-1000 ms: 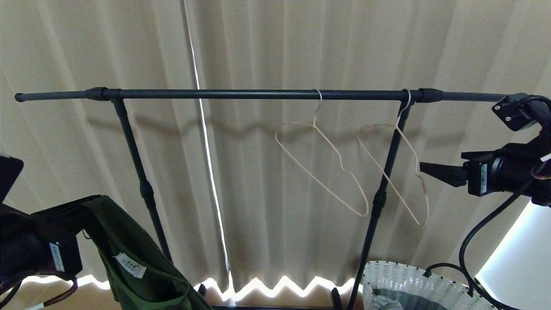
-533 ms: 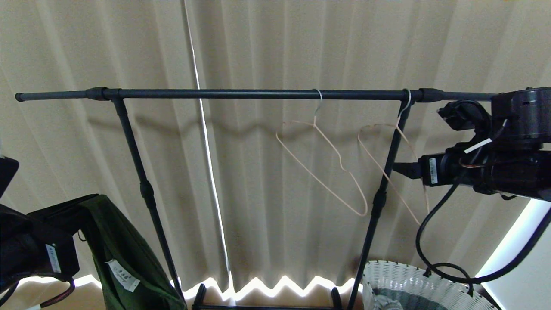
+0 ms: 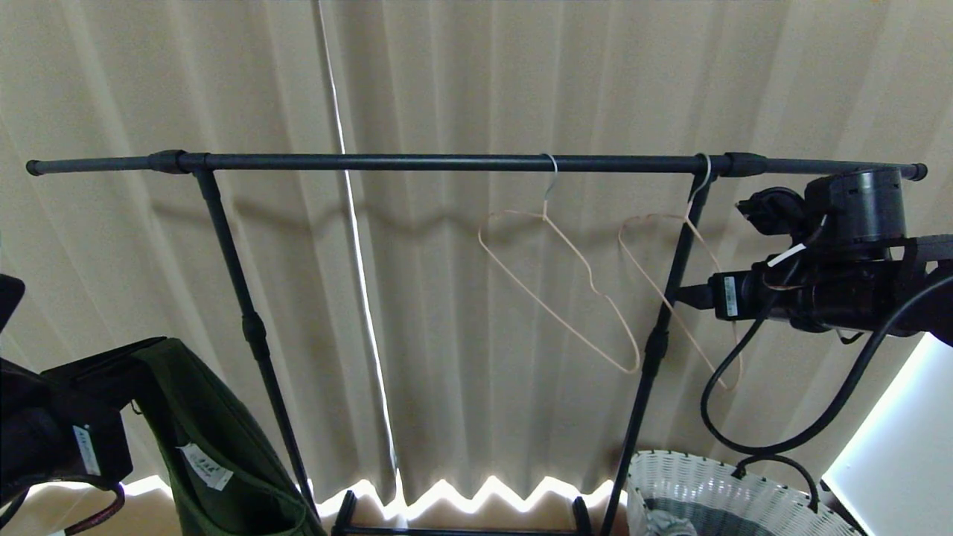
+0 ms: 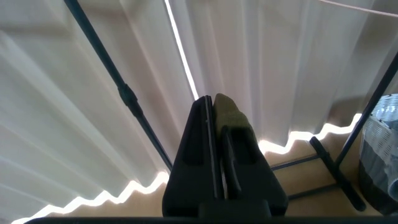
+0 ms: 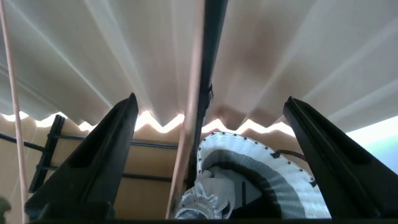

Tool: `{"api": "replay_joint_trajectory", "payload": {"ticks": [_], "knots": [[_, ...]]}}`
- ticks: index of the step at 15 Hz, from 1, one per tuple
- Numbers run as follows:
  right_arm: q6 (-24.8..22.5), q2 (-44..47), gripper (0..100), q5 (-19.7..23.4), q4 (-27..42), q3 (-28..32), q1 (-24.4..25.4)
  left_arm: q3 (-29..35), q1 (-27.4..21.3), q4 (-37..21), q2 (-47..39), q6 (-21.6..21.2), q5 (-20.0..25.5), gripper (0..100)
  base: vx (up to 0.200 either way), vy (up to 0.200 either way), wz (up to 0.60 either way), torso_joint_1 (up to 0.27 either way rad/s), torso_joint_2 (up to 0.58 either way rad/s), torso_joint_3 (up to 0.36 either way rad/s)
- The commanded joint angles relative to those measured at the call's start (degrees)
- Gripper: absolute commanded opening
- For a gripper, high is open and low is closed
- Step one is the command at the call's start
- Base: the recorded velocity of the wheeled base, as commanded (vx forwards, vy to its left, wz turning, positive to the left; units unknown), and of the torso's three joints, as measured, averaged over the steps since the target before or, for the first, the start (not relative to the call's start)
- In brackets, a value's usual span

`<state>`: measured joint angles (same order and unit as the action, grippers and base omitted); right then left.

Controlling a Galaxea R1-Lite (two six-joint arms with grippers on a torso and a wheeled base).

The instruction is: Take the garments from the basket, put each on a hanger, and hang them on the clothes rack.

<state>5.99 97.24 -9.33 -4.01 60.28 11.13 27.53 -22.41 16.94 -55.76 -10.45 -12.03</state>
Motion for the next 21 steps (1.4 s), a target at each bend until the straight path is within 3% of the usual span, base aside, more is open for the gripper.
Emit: {"api": "replay_joint_trajectory", "payload": {"ticks": [1, 4, 5, 14, 21], "knots": [[0.0, 0.3, 100, 0.0, 0.0, 0.0, -0.1, 0.2, 0.0, 0.0, -0.1, 0.0, 0.0, 0, 0.000, 0.000, 0.00, 0.000, 0.00, 0.000], [0.1, 0.3, 100, 0.0, -0.1, 0.0, 0.1, 0.3, 0.0, 0.0, -0.1, -0.6, 0.0, 0, 0.000, 0.000, 0.00, 0.000, 0.00, 0.000], [0.1, 0.2, 0, 0.0, -0.4, -0.2, 0.0, 0.3, 0.0, 0.0, -0.1, -0.6, -0.1, 0, 0.000, 0.000, 0.00, 0.000, 0.00, 0.000], [0.0, -0.7, 0, 0.1, -1.3, -0.3, 0.0, 0.4, 0.1, 0.0, -0.5, -0.6, -0.1, 0, 0.000, 0.000, 0.00, 0.000, 0.00, 0.000], [0.3, -7.7, 0, 0.2, -2.6, -1.7, 0.2, 1.4, 0.1, 0.1, -1.8, -0.7, 0.0, 0, 0.000, 0.000, 0.00, 0.000, 0.00, 0.000]]}}
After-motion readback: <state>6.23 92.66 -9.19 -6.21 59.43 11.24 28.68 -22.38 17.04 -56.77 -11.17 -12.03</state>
